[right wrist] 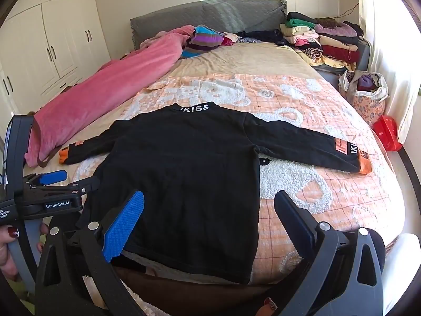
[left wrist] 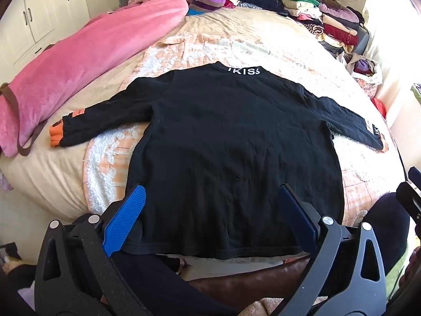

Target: Fold small clothes

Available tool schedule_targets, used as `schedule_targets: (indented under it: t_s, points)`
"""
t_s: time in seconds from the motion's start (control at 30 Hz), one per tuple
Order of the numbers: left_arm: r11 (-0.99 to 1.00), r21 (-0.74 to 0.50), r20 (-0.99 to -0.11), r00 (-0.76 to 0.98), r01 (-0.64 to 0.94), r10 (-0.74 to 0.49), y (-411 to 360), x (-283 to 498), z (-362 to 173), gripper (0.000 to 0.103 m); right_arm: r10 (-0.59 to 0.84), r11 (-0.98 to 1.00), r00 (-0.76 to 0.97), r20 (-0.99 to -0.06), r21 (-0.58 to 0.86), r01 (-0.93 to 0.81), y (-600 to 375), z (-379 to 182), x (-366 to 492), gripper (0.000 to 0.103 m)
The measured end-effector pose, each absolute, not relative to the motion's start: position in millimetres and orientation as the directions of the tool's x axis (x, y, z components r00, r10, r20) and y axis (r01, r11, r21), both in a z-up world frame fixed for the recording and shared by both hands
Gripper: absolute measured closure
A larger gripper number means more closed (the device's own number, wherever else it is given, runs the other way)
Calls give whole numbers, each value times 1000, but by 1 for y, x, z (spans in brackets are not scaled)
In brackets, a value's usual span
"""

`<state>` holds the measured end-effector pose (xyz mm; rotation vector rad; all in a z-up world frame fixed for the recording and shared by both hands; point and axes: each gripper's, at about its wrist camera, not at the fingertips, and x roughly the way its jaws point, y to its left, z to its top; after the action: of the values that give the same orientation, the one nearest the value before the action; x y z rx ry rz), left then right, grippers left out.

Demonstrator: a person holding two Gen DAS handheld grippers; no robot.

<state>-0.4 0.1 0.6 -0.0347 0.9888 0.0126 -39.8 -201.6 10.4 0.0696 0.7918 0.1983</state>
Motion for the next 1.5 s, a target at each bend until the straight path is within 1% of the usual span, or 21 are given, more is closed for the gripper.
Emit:
schedule_targets:
  t_s: [0.5, 1.5]
  points:
    - [999, -24, -832, 555, -23, -7, 0, -1, 2, 9, 206, 978, 685, -699, 138, -153, -202, 18, -39, 4]
    - [1000, -15, -830, 558, -23, 0, 1, 1, 6, 9, 208, 978, 687, -696, 144, -150, -205, 15, -39, 4]
